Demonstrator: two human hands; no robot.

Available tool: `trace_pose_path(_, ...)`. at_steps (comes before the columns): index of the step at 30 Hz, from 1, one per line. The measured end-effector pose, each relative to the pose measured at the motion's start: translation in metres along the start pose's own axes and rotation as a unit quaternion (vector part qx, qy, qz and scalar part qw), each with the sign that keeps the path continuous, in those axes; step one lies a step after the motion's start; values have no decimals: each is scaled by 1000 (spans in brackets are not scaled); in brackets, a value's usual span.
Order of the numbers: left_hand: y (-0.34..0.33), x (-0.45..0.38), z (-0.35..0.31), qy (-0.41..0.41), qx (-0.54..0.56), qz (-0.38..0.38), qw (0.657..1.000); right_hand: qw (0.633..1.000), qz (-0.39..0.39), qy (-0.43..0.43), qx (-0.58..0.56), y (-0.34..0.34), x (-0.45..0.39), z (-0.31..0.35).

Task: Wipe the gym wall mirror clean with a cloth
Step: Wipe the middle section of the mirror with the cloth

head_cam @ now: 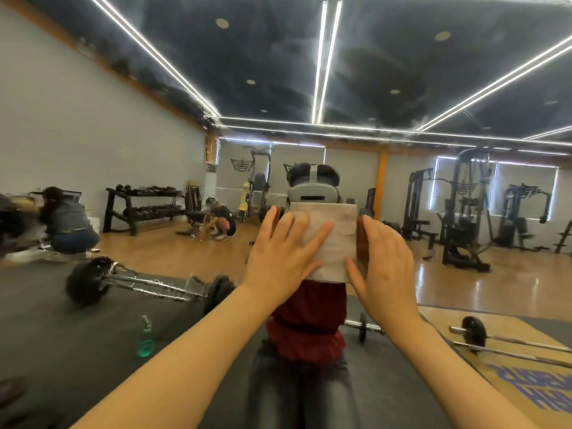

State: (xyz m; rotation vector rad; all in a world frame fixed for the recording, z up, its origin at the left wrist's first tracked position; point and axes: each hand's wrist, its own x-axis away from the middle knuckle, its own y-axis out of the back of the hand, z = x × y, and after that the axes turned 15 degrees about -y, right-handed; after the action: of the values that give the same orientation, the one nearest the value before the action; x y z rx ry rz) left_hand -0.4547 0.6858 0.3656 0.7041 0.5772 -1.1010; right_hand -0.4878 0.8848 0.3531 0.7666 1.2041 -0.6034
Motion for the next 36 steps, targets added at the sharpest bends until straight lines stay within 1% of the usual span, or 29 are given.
trace_pose_path(3, -2, 18, 25, 9, 33, 10, 999, 998, -2, 17, 62, 0, -3, 5)
trace_pose_path(5, -2, 27, 47, 43, 73, 46, 995, 995, 12, 34, 91, -1, -7, 11)
trace_pose_path(7, 3, 13, 74, 92, 111, 61, 988, 993, 25, 44, 107, -4, -15, 19)
trace_pose_path(9, 12, -23, 102, 160, 148, 35, 975, 991, 35, 44, 121, -8, -24, 26)
trace_pose_path(11, 19, -59, 125, 187, 148, 13, 971, 989, 42, 37, 133, -12, -32, 32)
trace_pose_path(14, 16, -73, 129, 167, 134, 32, 976, 988, 41, 29, 149, -17, -35, 35)
trace_pose_path(16, 9, -57, 114, 147, 144, 12, 978, 987, 33, 29, 152, -19, -33, 35)
trace_pose_path(19, -7, -3, 66, 93, 149, -29, 984, 988, 28, 26, 147, -21, -31, 36)
trace_pose_path(20, -14, 21, 46, 79, 149, -27, 985, 989, 27, 22, 145, -21, -31, 37)
trace_pose_path(22, -21, 67, 14, 65, 156, 1, 986, 990, 24, 11, 140, -22, -30, 41)
trace_pose_path(24, -25, 89, 7, 55, 156, 33, 986, 991, 20, 1, 131, -24, -29, 45)
trace_pose_path(26, -22, 80, 22, 52, 147, 33, 987, 992, 18, -9, 127, -25, -29, 49)
trace_pose_path(27, -18, 66, 36, 65, 149, 25, 986, 991, 18, -13, 130, -26, -28, 50)
trace_pose_path(31, 9, -20, 120, 176, 183, -25, 967, 988, 18, -16, 150, -30, -27, 50)
trace_pose_path(33, 17, -50, 158, 200, 171, -14, 965, 988, 18, -16, 151, -30, -27, 50)
trace_pose_path(34, 17, -55, 166, 201, 160, -6, 966, 988, 18, -17, 150, -30, -27, 50)
trace_pose_path(36, 9, -44, 161, 195, 148, -13, 970, 988, 20, -19, 149, -29, -27, 50)
